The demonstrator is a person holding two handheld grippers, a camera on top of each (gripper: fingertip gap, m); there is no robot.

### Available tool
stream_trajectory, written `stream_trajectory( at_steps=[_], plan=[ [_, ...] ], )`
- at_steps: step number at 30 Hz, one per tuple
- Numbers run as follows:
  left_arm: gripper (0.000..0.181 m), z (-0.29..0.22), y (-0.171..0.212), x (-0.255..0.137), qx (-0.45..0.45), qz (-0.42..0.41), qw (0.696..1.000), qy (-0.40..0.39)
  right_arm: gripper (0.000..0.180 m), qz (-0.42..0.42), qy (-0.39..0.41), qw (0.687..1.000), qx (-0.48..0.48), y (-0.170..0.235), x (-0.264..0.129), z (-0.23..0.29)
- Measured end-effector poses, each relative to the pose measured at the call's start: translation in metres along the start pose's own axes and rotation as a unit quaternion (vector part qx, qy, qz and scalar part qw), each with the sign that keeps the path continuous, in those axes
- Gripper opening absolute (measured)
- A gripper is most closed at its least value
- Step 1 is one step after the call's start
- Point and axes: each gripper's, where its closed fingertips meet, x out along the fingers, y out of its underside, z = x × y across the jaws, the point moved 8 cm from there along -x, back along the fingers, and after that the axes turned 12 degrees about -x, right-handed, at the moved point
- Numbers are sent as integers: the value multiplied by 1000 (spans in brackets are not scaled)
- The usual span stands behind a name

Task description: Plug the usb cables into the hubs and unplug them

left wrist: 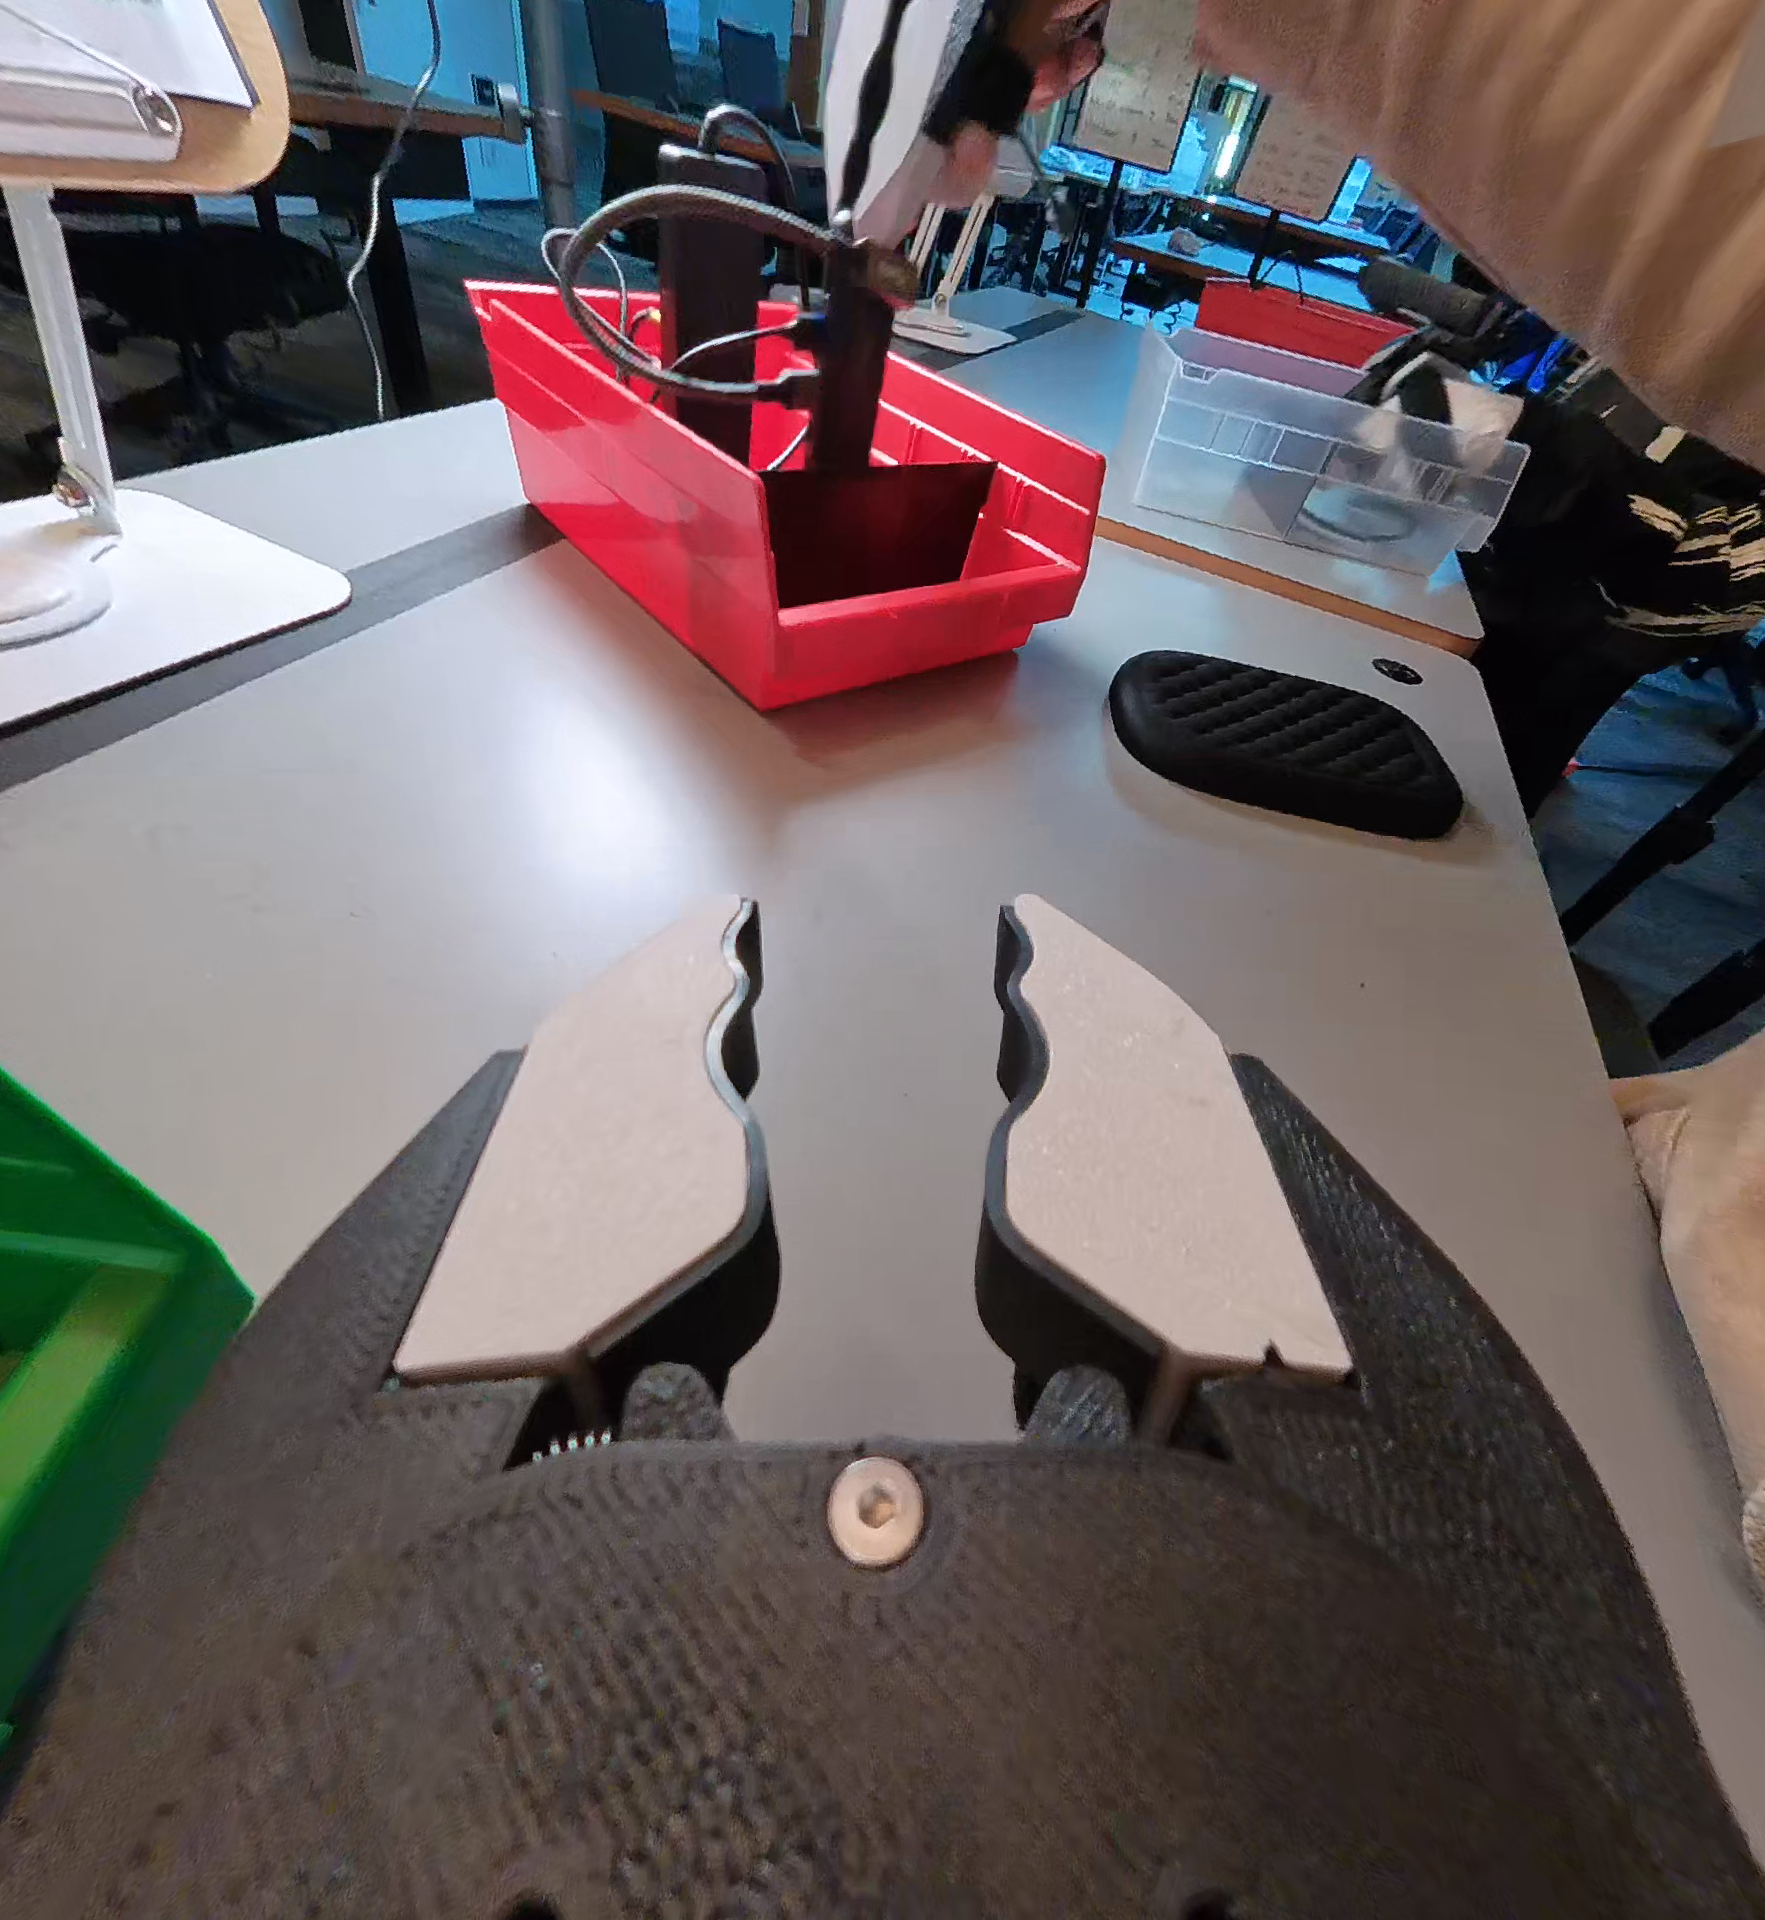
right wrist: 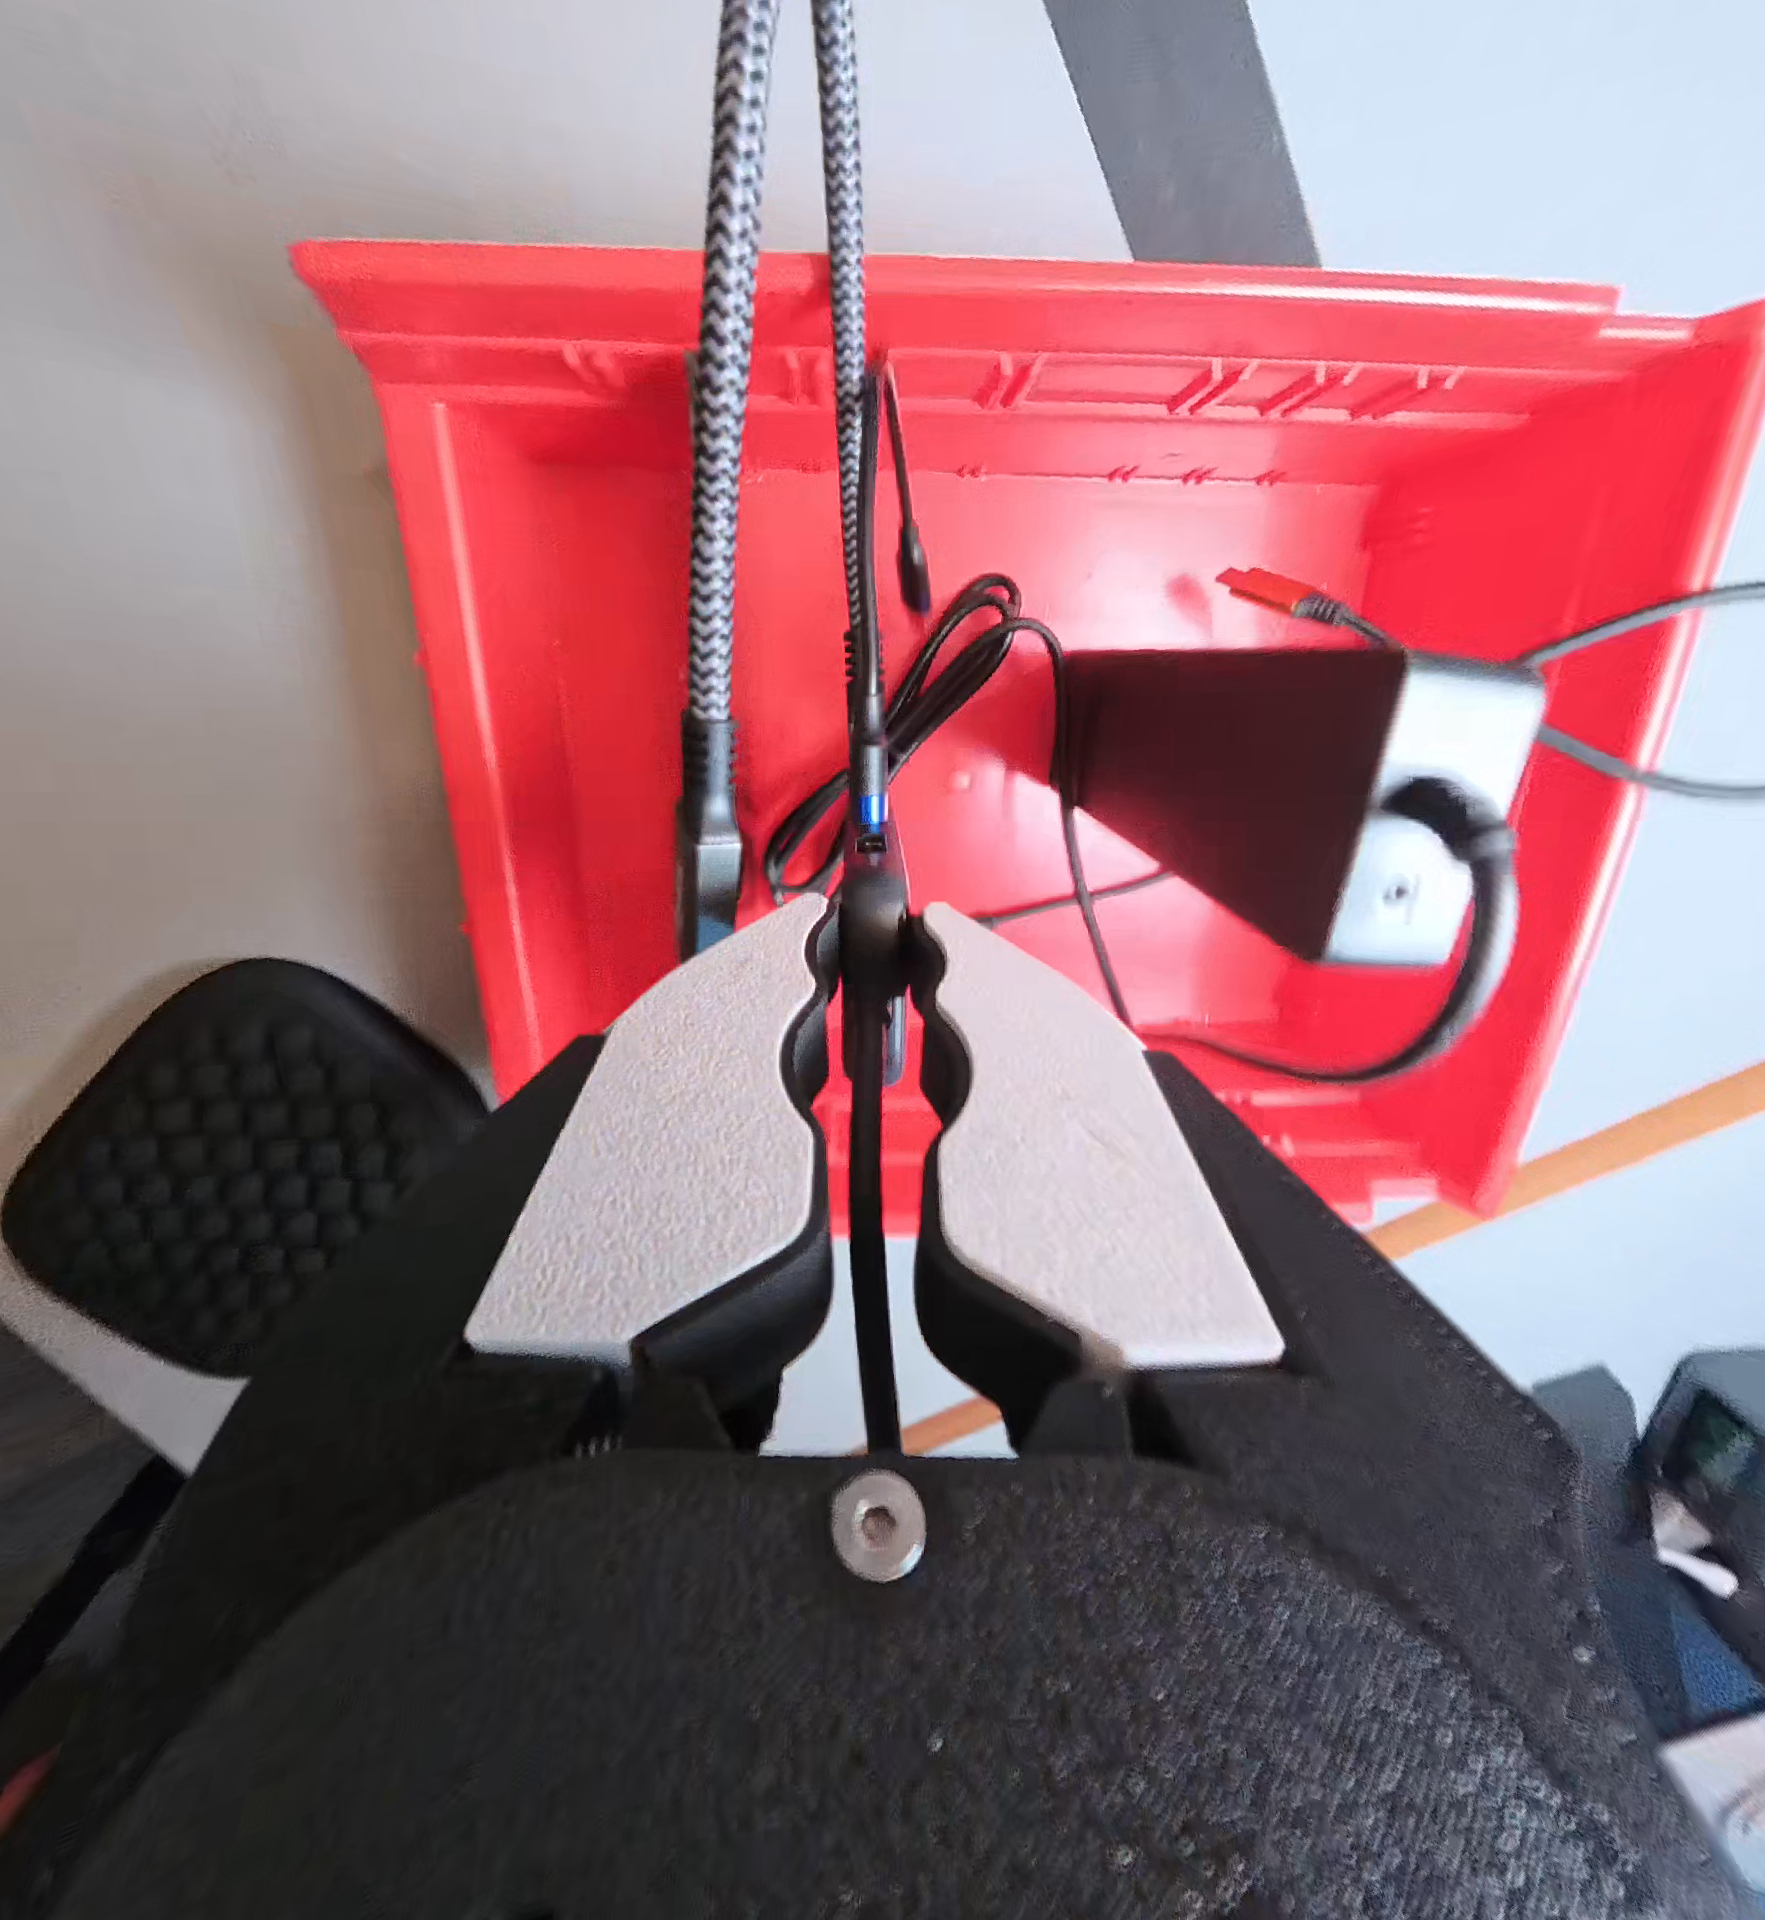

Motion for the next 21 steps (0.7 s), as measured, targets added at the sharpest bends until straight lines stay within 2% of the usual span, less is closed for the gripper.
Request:
stream_trajectory(
  at_steps=[2, 4, 9, 12, 16, 21],
  plan=[
    [43, 2, 3, 1, -4, 4, 1000, -1, 13, -8, 7, 1000, -5, -3, 17, -12],
    [43, 5, 5, 2, -5, 9, 1000, -4, 21, -29, 39, 999, -6, -8, 17, -24],
    [43, 11, 9, 3, -17, 17, 1000, -3, 29, -76, 169, 982, -27, -17, -23, -38],
    [43, 11, 10, 4, -21, 20, 1000, 0, 31, -102, 217, 970, -25, -16, -44, -33],
    [43, 8, 8, 3, -5, 14, 1000, -12, 33, -182, 281, 942, -20, -17, -65, -11],
    [44, 12, -1, -9, 21, -15, 997, -68, 33, -317, 320, 893, 4, -15, -68, 58]
  ],
)
